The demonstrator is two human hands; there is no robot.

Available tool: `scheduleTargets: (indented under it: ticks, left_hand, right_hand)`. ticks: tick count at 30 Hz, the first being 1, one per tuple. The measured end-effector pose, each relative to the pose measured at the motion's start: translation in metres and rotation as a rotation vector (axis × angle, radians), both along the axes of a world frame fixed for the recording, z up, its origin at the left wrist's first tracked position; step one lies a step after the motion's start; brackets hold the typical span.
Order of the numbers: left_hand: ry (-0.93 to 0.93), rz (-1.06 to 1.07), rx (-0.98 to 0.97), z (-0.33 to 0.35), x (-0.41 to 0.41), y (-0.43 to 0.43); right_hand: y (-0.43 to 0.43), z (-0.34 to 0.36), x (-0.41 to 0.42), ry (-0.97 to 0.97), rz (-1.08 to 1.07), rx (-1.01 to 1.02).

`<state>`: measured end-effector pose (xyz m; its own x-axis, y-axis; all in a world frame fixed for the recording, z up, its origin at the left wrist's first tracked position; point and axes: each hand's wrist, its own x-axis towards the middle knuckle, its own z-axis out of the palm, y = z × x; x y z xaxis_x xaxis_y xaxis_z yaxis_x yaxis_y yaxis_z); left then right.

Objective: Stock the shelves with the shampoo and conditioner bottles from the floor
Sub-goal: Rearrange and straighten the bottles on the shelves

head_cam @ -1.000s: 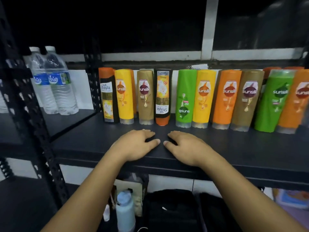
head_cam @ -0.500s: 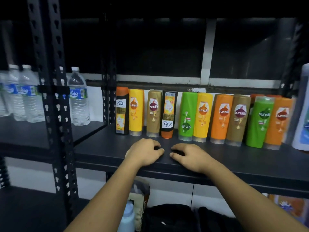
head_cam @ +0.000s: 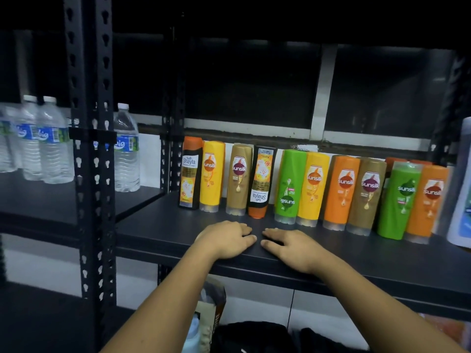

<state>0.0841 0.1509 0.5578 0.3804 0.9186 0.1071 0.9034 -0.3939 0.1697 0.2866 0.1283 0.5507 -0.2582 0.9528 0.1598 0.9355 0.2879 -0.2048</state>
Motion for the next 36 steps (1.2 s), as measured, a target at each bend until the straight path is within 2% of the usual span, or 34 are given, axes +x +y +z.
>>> scheduleTargets:
  ticks: [5,10,14,17,22,24,27,32,36]
  left_hand:
    - [-0.035,0.034,0.055,-0.003,-0.001,-0.001]
    - [-0.222,0.079,0.148,-0.004,-0.018,-0.001]
    - [-0.375,0.122,0.161,0.01,-0.062,0.015]
    - [-0.424,0.205,0.187,0.02,-0.095,0.034]
    - [-0.646,0.386,0.257,0.023,-0.126,0.078]
    - [-0.761,0.35,0.242,0.023,-0.13,0.092]
    - [-0.911,0.259,0.123,0.022,-0.133,0.111]
    - [-0.869,0.266,0.173,0.023,-0.133,0.129]
    - [-0.824,0.279,0.181,0.021,-0.132,0.127]
  right_hand:
    - [0.004,-0.002,0.0,-0.027,0.055,0.029]
    - [0.012,0.005,-0.001,0.011,0.101,0.036]
    - [0.026,0.014,-0.034,0.188,0.154,0.059]
    - [0.048,0.019,-0.075,0.366,0.184,0.072]
    - [0.089,0.02,-0.139,0.667,0.121,0.061]
    - [0.107,0.016,-0.155,0.711,0.042,0.089]
    - [0.129,0.013,-0.172,0.727,-0.056,0.112]
    - [0.144,0.014,-0.184,0.763,-0.106,0.177]
    - [0.141,0.011,-0.185,0.697,-0.145,0.215]
